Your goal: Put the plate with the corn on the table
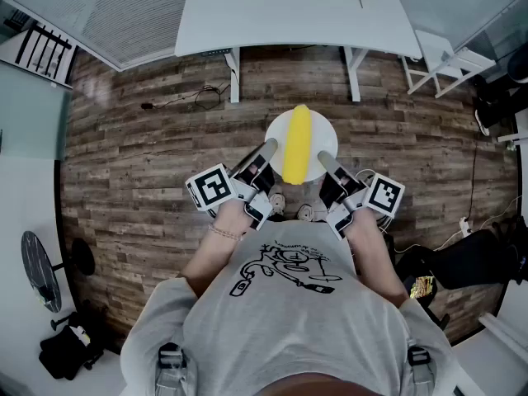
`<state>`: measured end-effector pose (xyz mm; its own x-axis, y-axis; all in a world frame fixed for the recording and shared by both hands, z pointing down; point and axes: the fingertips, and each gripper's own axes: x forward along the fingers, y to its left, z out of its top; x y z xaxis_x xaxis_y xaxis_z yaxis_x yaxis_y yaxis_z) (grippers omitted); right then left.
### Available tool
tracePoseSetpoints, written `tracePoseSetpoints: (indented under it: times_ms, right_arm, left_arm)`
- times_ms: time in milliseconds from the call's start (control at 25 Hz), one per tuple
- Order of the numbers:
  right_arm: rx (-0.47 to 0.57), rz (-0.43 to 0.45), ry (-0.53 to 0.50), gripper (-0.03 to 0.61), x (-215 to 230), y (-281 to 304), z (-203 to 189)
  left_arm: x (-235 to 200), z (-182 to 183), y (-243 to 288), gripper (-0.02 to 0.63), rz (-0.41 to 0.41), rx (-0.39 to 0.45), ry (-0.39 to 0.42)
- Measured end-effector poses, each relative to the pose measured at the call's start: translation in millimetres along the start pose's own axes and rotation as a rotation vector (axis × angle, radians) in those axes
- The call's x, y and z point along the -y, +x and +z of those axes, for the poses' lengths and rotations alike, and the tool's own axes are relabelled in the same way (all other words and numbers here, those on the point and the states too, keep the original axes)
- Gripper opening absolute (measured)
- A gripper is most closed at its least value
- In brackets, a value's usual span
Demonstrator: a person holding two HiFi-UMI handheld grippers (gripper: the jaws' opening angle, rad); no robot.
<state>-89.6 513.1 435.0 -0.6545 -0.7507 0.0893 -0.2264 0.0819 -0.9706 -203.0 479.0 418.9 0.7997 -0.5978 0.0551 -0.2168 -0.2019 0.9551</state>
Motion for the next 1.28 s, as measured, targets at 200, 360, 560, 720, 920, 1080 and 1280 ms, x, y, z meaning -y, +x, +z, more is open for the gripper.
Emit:
tracePoseSetpoints:
  times_ms: [200, 360, 560, 720, 920, 1080, 1280]
  right_arm:
    - [0.001, 0.002, 0.012, 0.025, 0.2, 1.3, -2.6]
    - [0.004, -0.014, 0.01, 0.025, 2.8, 11.2, -6.2]
    - [0.013, 0.0, 0.016, 0.029, 3.4, 6.9, -5.0]
    - [0.019, -0.005, 0.014, 0.029, -1.9, 39.4, -16.2]
    - [0.027, -0.014, 0.014, 0.029, -7.2, 71.7, -25.1]
    - [0.033, -0.012, 0.015, 0.029, -3.3, 73.7, -14.0]
    - [0.03, -0.007, 0.024, 0.029, 1.5, 83.6, -3.2]
  left_arm:
    - [0.8, 0.7, -1.4, 0.026, -0.009, 0.003, -0.003]
    - [-5.7, 9.2, -5.4, 0.026, -0.01, 0.0, 0.005]
    - [-6.6, 5.1, -3.9, 0.026, -0.009, 0.001, 0.001]
    - [-18.0, 35.8, -17.3, 0.026, -0.014, -0.01, 0.006]
    - [-29.5, 65.9, -28.7, 0.026, -0.009, -0.023, -0.013]
    - [-30.0, 69.5, -16.2, 0.026, -0.017, -0.03, -0.001]
    - [-35.8, 78.3, -5.4, 0.026, -0.01, -0.024, -0.009]
